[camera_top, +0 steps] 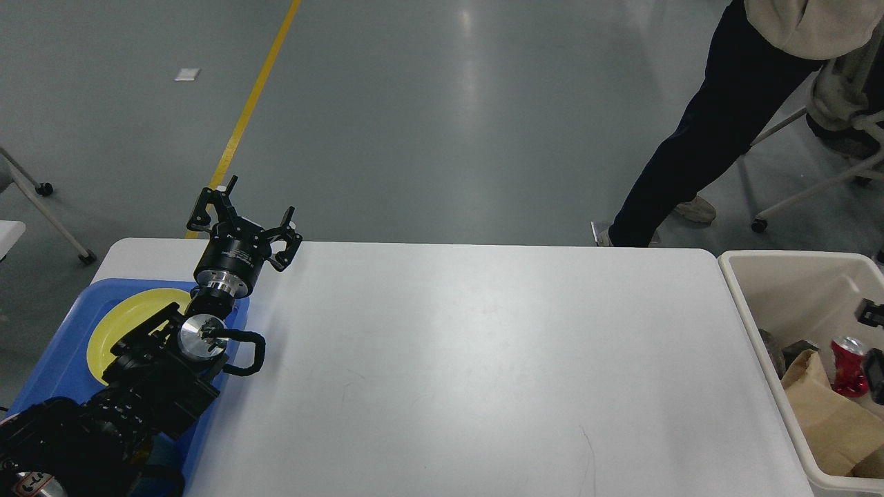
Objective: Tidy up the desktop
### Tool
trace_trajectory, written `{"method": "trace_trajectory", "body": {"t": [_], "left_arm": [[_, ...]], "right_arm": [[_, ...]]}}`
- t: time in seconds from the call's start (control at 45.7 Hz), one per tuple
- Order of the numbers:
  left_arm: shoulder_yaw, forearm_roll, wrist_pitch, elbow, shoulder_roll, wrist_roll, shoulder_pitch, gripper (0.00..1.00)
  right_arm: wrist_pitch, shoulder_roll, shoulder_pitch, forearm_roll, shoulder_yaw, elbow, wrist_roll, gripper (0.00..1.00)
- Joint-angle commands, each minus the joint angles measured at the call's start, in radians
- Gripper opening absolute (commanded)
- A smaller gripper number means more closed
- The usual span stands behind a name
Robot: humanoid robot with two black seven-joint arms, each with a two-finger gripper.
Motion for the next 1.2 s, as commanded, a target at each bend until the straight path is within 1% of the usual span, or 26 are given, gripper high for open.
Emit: {"method": "trace_trajectory", "body": {"t": [0.0, 0.066, 0.219, 0.241, 0.306, 0.372, 0.437, 0.503, 0.547, 0.722, 0.809, 0.897, 1.006, 1.116, 1.181], "left_arm": [[0.000, 0.000, 0.000, 0.000, 0.000, 0.000, 0.000, 0.97], [0.000, 0.000, 0.000, 0.000, 0.000, 0.000, 0.000, 0.97], [0.000, 0.000, 0.000, 0.000, 0.000, 0.000, 0.000, 0.97], [0.000, 0.000, 0.000, 0.000, 0.000, 0.000, 0.000, 0.97], [0.000, 0.000, 0.000, 0.000, 0.000, 0.000, 0.000, 0.97], [0.000, 0.000, 0.000, 0.000, 0.000, 0.000, 0.000, 0.97], [0.000, 0.000, 0.000, 0.000, 0.000, 0.000, 0.000, 0.97], [0.000, 0.000, 0.000, 0.000, 0.000, 0.000, 0.000, 0.97], [0.000, 0.000, 0.000, 0.000, 0.000, 0.000, 0.000, 0.97], [0.000, 0.000, 0.000, 0.000, 0.000, 0.000, 0.000, 0.97], [0.000, 0.000, 0.000, 0.000, 0.000, 0.000, 0.000, 0.97], [0.000, 0.000, 0.000, 0.000, 0.000, 0.000, 0.000, 0.97], [0.000, 0.000, 0.000, 0.000, 0.000, 0.000, 0.000, 0.97], [0.000, 0.000, 0.000, 0.000, 0.000, 0.000, 0.000, 0.97], [0.000, 0.000, 0.000, 0.000, 0.000, 0.000, 0.000, 0.97]], "right_arm": [[0.002, 0.156, 0.056, 0.000, -0.002, -0.007, 0.001, 1.00], [0.010, 0.261, 0.121, 0.000, 0.000, -0.002, -0.001, 1.00], [0.011, 0.575, 0.268, 0.001, 0.003, -0.002, -0.001, 1.00], [0.010, 0.600, 0.296, 0.003, 0.006, 0.008, 0.001, 1.00], [0.013, 0.592, 0.404, 0.026, 0.023, 0.108, 0.001, 1.00], [0.000, 0.595, 0.498, 0.107, 0.095, 0.228, -0.001, 1.00], [0.007, 0.608, 0.561, 0.204, 0.223, 0.226, -0.007, 1.00], [0.020, 0.586, 0.607, 0.277, 0.378, 0.191, -0.012, 1.00], [0.030, 0.547, 0.649, 0.313, 0.498, 0.165, -0.013, 1.00], [0.170, 0.281, 0.707, 0.345, 0.975, 0.170, -0.013, 1.00], [0.232, 0.181, 0.709, 0.345, 1.136, 0.177, -0.012, 1.00], [0.305, 0.105, 0.693, 0.347, 1.254, 0.177, -0.010, 1.00], [0.396, 0.039, 0.632, 0.348, 1.392, 0.176, -0.003, 1.00], [0.460, 0.036, 0.534, 0.370, 1.544, 0.182, -0.003, 1.00], [0.499, 0.039, 0.465, 0.379, 1.597, 0.199, 0.001, 1.00]]}}
